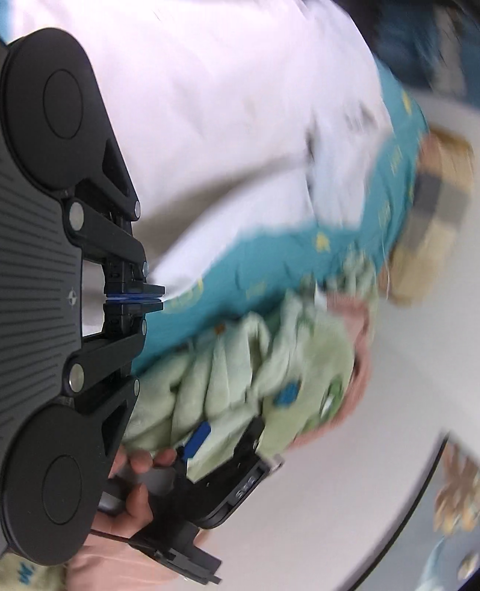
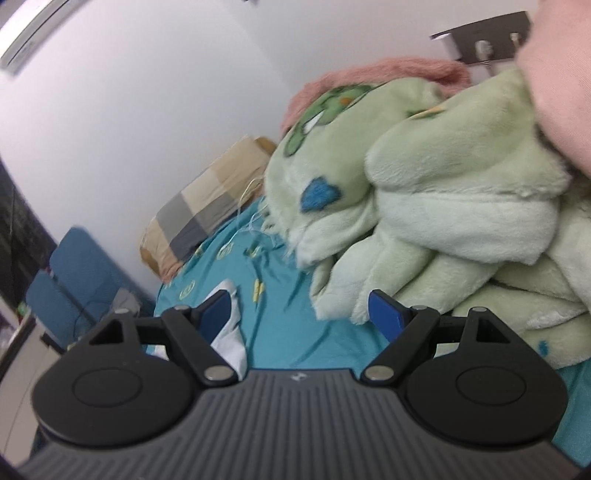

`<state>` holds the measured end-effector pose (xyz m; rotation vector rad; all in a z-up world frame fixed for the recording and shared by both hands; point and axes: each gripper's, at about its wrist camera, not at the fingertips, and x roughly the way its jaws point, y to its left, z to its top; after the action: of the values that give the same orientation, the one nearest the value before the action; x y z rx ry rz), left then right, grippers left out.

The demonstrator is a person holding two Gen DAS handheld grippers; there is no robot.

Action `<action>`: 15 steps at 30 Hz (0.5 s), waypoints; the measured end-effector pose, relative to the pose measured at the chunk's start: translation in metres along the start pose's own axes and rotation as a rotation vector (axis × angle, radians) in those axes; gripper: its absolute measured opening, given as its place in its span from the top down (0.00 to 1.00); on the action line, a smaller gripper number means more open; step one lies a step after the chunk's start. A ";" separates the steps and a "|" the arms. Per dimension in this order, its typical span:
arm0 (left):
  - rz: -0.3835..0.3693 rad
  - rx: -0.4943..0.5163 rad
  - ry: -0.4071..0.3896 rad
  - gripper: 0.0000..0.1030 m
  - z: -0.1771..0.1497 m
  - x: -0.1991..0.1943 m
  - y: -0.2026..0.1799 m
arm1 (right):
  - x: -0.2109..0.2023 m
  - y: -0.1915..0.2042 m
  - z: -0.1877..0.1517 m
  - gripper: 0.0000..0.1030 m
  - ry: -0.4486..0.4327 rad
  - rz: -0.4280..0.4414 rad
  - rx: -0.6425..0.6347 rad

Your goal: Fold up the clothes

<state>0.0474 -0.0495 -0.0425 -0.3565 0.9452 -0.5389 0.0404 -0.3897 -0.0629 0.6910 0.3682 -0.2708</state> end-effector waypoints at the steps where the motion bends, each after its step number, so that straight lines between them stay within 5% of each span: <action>1: 0.040 -0.016 0.019 1.00 -0.001 -0.007 0.012 | 0.003 0.004 -0.002 0.19 0.019 0.004 -0.013; 6: 0.225 -0.066 0.162 0.99 -0.008 0.001 0.059 | 0.022 0.026 -0.016 0.19 0.175 0.064 -0.101; 10: 0.223 -0.116 0.165 0.98 -0.007 0.001 0.077 | 0.032 0.053 -0.036 0.19 0.275 0.078 -0.251; 12: 0.212 -0.112 0.139 0.91 -0.004 -0.005 0.077 | 0.031 0.065 -0.046 0.19 0.289 0.100 -0.310; 15: 0.214 -0.089 0.103 0.66 -0.001 -0.015 0.078 | 0.025 0.084 -0.061 0.19 0.292 0.147 -0.400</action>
<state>0.0612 0.0223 -0.0725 -0.3051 1.0947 -0.3225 0.0786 -0.2896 -0.0688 0.3593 0.6270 0.0474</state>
